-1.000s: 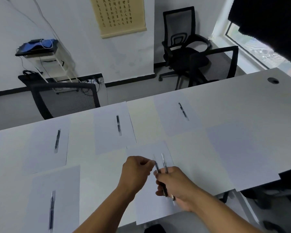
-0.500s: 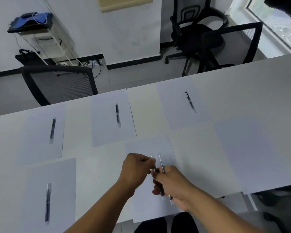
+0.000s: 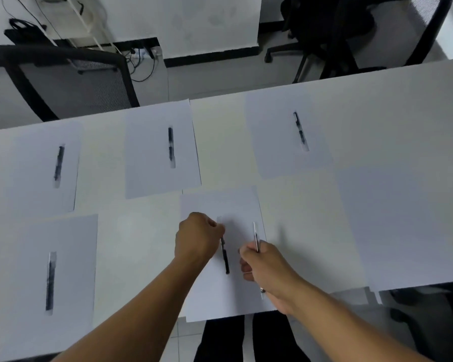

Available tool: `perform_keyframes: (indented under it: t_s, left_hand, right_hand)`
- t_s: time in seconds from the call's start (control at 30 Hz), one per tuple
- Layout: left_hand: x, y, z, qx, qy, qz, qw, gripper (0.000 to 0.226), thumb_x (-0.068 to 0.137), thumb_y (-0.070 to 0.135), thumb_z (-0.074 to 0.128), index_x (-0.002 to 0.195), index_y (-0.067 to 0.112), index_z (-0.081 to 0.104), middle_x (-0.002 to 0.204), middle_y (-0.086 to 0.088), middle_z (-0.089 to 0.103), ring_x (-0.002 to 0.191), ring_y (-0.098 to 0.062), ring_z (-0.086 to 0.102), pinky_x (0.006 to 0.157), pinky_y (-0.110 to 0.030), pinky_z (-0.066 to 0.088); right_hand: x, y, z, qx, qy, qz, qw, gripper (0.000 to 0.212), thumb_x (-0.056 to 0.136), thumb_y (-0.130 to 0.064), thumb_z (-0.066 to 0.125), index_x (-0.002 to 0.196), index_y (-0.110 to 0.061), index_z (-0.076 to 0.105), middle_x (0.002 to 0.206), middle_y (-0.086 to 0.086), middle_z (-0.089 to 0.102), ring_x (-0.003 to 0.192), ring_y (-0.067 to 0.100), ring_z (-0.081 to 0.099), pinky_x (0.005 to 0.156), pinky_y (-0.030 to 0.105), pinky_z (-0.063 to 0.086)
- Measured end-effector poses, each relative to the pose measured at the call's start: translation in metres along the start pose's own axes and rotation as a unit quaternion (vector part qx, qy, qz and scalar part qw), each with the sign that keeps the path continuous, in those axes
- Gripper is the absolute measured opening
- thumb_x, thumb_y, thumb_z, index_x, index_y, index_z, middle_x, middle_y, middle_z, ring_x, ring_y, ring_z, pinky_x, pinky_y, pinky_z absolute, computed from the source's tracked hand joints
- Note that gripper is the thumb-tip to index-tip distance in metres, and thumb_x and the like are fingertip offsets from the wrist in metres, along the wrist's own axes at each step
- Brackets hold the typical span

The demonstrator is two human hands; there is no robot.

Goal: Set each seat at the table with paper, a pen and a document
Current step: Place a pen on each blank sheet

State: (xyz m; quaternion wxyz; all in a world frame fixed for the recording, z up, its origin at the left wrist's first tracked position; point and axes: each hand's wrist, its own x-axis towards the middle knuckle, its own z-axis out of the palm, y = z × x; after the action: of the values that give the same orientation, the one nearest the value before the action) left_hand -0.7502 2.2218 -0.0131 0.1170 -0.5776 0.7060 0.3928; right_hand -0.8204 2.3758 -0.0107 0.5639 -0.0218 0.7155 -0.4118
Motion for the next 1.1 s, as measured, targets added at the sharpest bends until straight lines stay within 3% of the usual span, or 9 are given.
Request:
perform_keyframes:
  t_s: [0.1, 0.17, 0.33, 0.47, 0.57, 0.8, 0.97, 1.1]
  left_hand:
    - [0.004, -0.002, 0.009, 0.028, 0.003, -0.008, 1.0, 0.043, 0.09, 0.022, 0.072, 0.054, 0.016, 0.048, 0.049, 0.002, 0.05, 0.046, -0.023, 0.052, 0.052, -0.023, 0.038]
    - [0.006, -0.002, 0.012, 0.041, 0.005, -0.007, 0.999, 0.043, 0.09, 0.021, 0.071, 0.055, 0.016, 0.047, 0.051, 0.001, 0.05, 0.048, -0.025, 0.051, 0.051, -0.024, 0.036]
    - [0.01, -0.002, 0.016, 0.056, 0.018, -0.01, 0.998, 0.027, 0.091, 0.021, 0.07, 0.07, 0.008, 0.062, 0.064, -0.006, 0.065, 0.059, -0.029, 0.063, 0.057, -0.028, 0.046]
    - [0.01, -0.002, 0.018, 0.071, 0.023, -0.005, 0.997, 0.015, 0.094, 0.019, 0.069, 0.082, 0.01, 0.068, 0.073, -0.004, 0.07, 0.069, -0.027, 0.069, 0.061, -0.03, 0.049]
    - [0.009, -0.004, 0.019, 0.076, 0.027, -0.006, 0.997, 0.011, 0.095, 0.02, 0.07, 0.087, 0.013, 0.069, 0.076, -0.002, 0.07, 0.073, -0.025, 0.069, 0.066, -0.032, 0.052]
    - [0.01, -0.005, 0.01, 0.055, 0.022, -0.005, 0.998, 0.015, 0.095, 0.031, 0.075, 0.088, 0.021, 0.067, 0.078, 0.001, 0.07, 0.076, -0.025, 0.07, 0.069, -0.031, 0.049]
    - [0.008, -0.001, -0.007, 0.028, 0.029, 0.034, 0.999, 0.022, 0.097, 0.038, 0.075, 0.083, 0.023, 0.066, 0.077, 0.001, 0.073, 0.072, -0.024, 0.071, 0.066, -0.031, 0.052]
    - [0.0, 0.009, -0.019, 0.003, 0.027, 0.073, 0.997, 0.027, 0.099, 0.039, 0.073, 0.081, 0.021, 0.065, 0.073, 0.004, 0.07, 0.067, -0.018, 0.067, 0.061, -0.028, 0.045]
  right_hand:
    - [0.001, 0.005, -0.001, -0.003, -0.006, -0.001, 1.0, 0.027, 0.098, -0.008, 0.042, 0.073, -0.012, 0.033, 0.078, 0.007, 0.034, 0.076, 0.026, 0.029, 0.073, 0.042, 0.027]
    - [0.001, 0.006, -0.002, -0.005, -0.006, -0.004, 1.0, 0.028, 0.097, -0.008, 0.042, 0.074, -0.017, 0.03, 0.077, 0.007, 0.032, 0.074, 0.025, 0.03, 0.072, 0.042, 0.028]
    - [0.001, 0.011, -0.004, 0.01, -0.011, -0.01, 1.0, 0.021, 0.096, -0.006, 0.043, 0.077, -0.001, 0.035, 0.079, 0.01, 0.031, 0.079, 0.028, 0.029, 0.07, 0.04, 0.028]
    - [0.0, 0.01, -0.007, 0.032, -0.015, -0.001, 0.999, 0.018, 0.098, -0.01, 0.048, 0.082, -0.015, 0.05, 0.08, 0.007, 0.041, 0.076, 0.023, 0.037, 0.071, 0.038, 0.038]
    - [0.0, 0.011, -0.01, 0.054, -0.009, 0.002, 0.998, 0.016, 0.101, -0.009, 0.051, 0.089, -0.016, 0.057, 0.079, 0.008, 0.049, 0.075, 0.021, 0.047, 0.069, 0.031, 0.045]
    - [-0.003, 0.003, -0.015, 0.084, 0.011, 0.008, 0.996, 0.017, 0.102, -0.01, 0.053, 0.091, -0.01, 0.065, 0.077, 0.004, 0.061, 0.071, 0.018, 0.057, 0.068, 0.028, 0.053]
    - [-0.009, -0.015, -0.013, 0.076, 0.023, -0.003, 0.997, 0.017, 0.103, -0.01, 0.052, 0.094, -0.009, 0.066, 0.075, 0.004, 0.062, 0.069, 0.019, 0.057, 0.067, 0.027, 0.053]
    - [-0.013, -0.032, -0.008, 0.057, 0.037, -0.014, 0.998, 0.018, 0.104, -0.015, 0.052, 0.104, -0.006, 0.067, 0.073, 0.004, 0.06, 0.066, 0.02, 0.055, 0.065, 0.032, 0.054]
